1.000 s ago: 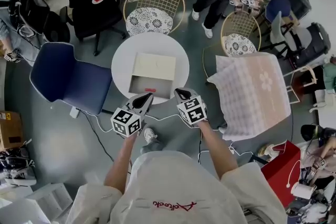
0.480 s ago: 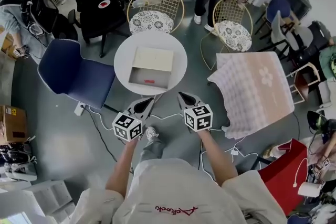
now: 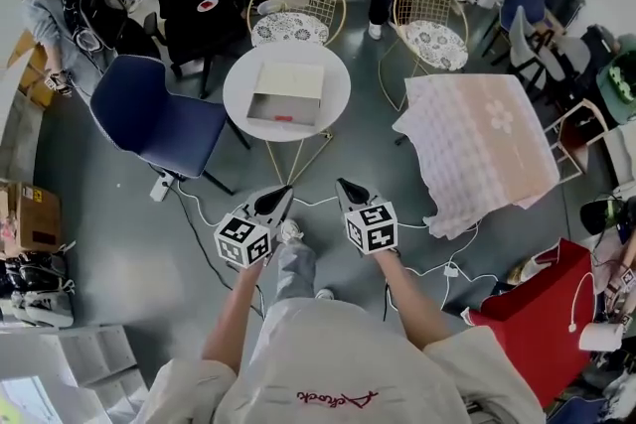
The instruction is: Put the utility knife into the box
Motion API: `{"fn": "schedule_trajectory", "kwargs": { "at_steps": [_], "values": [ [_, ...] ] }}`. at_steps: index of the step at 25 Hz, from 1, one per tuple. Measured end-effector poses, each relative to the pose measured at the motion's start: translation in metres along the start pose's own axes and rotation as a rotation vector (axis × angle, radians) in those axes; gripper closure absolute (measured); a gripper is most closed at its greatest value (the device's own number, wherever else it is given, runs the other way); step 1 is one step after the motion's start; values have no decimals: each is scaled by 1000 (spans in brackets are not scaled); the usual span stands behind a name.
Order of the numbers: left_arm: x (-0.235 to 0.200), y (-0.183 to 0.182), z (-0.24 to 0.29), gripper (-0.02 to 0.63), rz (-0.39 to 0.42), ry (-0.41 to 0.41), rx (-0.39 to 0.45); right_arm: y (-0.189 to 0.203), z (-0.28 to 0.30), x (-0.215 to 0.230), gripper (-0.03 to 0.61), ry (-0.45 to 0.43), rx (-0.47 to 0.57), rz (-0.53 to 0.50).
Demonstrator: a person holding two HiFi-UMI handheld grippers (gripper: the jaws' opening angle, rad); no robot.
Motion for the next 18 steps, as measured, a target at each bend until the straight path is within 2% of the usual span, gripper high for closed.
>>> {"fn": "schedule_trajectory", "kwargs": {
  "at_steps": [6,18],
  "values": [
    [37,3,-20,603,39,-7,1,10,-33,-23,561,-7,27,-7],
    [73,7,-36,603,73,6,2,18,-72,-45,561,-2,65,-36]
  ]
}}
Point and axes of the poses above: the fingertips, and each gripper's own axes: z forward along the fingers, x to its right, y out of its underside, the point moved 9 cm from there along -z, backward along the fingers, and after that the axes turned 14 degrees about y, right-handed, at the moved point
